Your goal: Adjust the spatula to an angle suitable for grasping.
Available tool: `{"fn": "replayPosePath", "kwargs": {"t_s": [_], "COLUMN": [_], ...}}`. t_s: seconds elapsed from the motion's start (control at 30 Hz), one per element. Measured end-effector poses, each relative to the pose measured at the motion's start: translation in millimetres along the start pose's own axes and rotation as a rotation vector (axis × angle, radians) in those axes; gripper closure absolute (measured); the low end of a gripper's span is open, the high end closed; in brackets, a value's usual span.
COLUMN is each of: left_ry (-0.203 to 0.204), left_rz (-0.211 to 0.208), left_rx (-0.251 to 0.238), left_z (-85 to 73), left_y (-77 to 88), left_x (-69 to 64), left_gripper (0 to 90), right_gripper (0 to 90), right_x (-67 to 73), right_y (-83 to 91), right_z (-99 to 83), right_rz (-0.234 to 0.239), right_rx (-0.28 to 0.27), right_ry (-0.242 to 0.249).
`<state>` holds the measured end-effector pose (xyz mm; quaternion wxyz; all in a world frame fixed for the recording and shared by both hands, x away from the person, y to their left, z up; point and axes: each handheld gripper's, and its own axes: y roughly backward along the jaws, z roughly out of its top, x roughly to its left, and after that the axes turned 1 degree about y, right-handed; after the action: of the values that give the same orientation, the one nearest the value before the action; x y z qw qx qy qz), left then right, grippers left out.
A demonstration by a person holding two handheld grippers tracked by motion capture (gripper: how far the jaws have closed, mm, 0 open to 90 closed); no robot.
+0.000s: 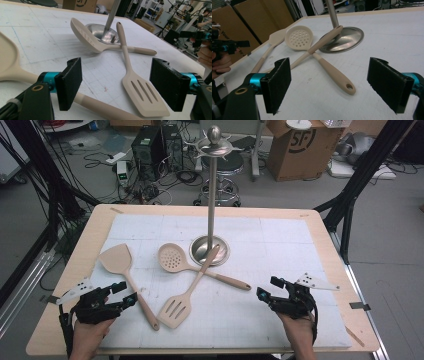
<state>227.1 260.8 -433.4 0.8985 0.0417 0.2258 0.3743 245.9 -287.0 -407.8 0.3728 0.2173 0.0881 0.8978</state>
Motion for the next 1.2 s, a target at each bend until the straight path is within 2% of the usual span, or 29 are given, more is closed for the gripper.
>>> {"fn": "replayPosePath", "kwargs": {"t_s": [0.4, 0.57, 0.7, 0.8, 0.83, 0.97, 1.13, 1.2], "left_ry": [0.006, 0.029, 0.055, 0.060, 0.054, 0.055, 0.048, 0.063], "left_rz": [0.004, 0.009, -0.005, -0.023, -0.027, -0.038, -0.019, -0.028], "left_rx": [0.024, 0.005, 0.040, 0.056, 0.087, 0.127, 0.134, 0.124], "left_z": [-3.0, -1.3, -2.8, -5.6, -8.5, -16.1, -19.3, -18.3], "left_y": [-1.1, 3.1, 3.3, 5.7, 7.1, 9.1, 11.3, 11.7], "left_x": [1.5, 2.7, 6.9, 10.4, 11.6, 14.6, 19.5, 25.7], "left_gripper": [31.6, 42.2, 59.8, 65.2, 67.4, 76.9, 87.8, 89.6], "right_gripper": [18.5, 18.5, 18.8, 18.9, 18.9, 18.9, 19.0, 19.0], "right_x": [-1.2, -2.2, -2.4, -2.1, -2.1, -2.1, -2.1, -2.3], "right_y": [0.0, -2.7, -3.1, -3.1, -3.3, -3.9, -4.3, -4.9], "right_z": [-0.6, -1.1, -0.7, -0.7, -0.7, -1.2, -1.6, -1.9], "right_rz": [-0.008, -0.007, -0.004, -0.003, -0.003, -0.003, -0.005, -0.008], "right_rx": [-0.003, 0.009, 0.006, 0.007, 0.007, 0.012, 0.011, 0.014], "right_ry": [0.002, -0.009, -0.006, -0.007, -0.008, -0.008, -0.012, -0.009]}}
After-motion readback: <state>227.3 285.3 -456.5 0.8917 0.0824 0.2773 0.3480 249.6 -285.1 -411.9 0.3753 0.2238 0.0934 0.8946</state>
